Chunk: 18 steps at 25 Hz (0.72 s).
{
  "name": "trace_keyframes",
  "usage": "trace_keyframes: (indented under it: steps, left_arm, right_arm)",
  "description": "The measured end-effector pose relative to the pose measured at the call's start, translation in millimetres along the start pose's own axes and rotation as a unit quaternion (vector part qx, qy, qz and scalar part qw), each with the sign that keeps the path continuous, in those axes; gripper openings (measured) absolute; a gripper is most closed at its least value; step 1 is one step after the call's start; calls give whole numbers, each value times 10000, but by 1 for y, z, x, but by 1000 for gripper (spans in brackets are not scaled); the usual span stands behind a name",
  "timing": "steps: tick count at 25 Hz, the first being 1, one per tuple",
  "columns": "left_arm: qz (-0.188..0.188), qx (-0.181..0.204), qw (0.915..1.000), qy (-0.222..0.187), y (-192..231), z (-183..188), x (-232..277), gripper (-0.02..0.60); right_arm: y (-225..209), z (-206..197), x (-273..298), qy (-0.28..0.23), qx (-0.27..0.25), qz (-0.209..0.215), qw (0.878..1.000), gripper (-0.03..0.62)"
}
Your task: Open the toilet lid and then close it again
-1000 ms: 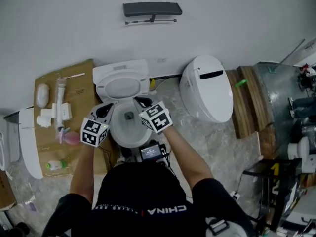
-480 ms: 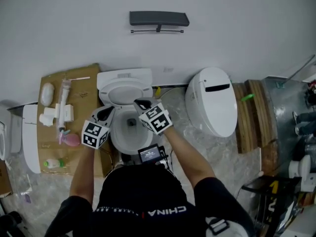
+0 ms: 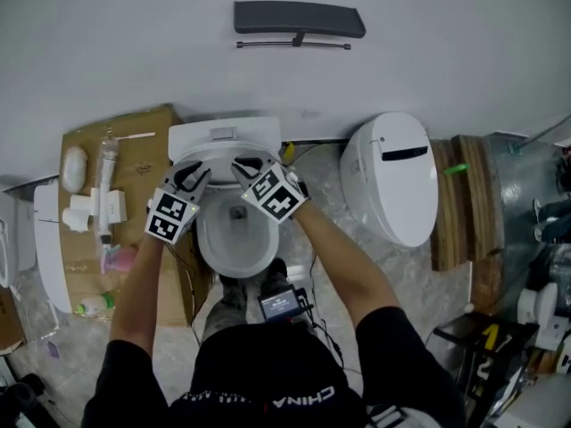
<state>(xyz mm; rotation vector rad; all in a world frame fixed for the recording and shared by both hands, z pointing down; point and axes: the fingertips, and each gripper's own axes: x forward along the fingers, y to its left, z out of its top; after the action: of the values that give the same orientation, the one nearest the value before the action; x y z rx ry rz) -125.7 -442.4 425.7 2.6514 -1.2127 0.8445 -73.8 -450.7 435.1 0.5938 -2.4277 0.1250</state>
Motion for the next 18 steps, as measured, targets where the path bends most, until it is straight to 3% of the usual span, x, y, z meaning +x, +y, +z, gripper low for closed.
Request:
trace_keyframes:
  steps: [1,7,14,18]
  left_arm:
    - [-17,45,10000,46,6,-2,9,103]
    - [-245,368,9979,464,38,-25,58,148]
    - [-789,617,9899,1001,55,-51,90,173]
    - [-927,774,9873,1028,51,-51,95,172]
  right_arm:
    - [-6,-2,9,48,-64,16,10000,18]
    - [-38,-12,54,302,-396,243,9985,126]
    - [-56,-28,84,737,-644,681,9929,143]
    - [-55,-39,90,1044,-714,910,9878,143]
